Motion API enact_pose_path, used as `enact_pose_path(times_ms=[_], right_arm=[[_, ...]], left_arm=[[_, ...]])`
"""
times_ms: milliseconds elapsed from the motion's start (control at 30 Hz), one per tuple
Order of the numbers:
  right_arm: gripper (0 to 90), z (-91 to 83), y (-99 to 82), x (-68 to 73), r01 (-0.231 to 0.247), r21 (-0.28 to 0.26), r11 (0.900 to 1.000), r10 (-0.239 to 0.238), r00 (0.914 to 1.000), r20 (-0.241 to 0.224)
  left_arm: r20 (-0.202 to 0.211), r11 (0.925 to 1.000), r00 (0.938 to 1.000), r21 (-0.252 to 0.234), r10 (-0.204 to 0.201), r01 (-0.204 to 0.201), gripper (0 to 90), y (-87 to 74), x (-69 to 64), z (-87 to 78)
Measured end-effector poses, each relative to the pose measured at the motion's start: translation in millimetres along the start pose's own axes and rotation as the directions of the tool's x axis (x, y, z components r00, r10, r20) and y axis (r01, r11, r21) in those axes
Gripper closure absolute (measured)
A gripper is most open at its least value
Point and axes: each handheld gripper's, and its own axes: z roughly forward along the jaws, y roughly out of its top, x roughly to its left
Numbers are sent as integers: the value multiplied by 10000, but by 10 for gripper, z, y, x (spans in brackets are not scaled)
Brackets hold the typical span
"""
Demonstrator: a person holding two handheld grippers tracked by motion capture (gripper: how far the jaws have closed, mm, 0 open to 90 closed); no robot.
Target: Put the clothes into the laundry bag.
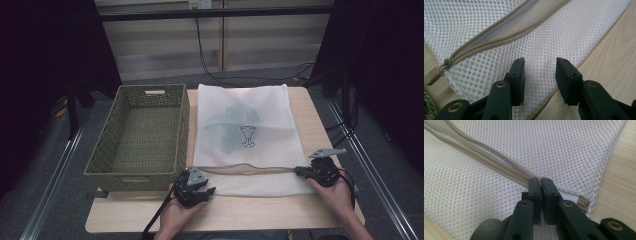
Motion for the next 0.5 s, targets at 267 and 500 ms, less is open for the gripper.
enact_pose_path(times_ms=[267, 500], right_arm=[[747, -34, -17, 45, -249, -720, 9971, 220, 9990, -401], [512, -251, 64, 133, -474, -2170, 9750, 278, 9953, -924]], left_arm=[[1169, 9966, 9927, -732, -283, 370, 502, -22, 11, -70], [1933, 9647, 9811, -2567, -81, 585, 367, 263, -2, -301]])
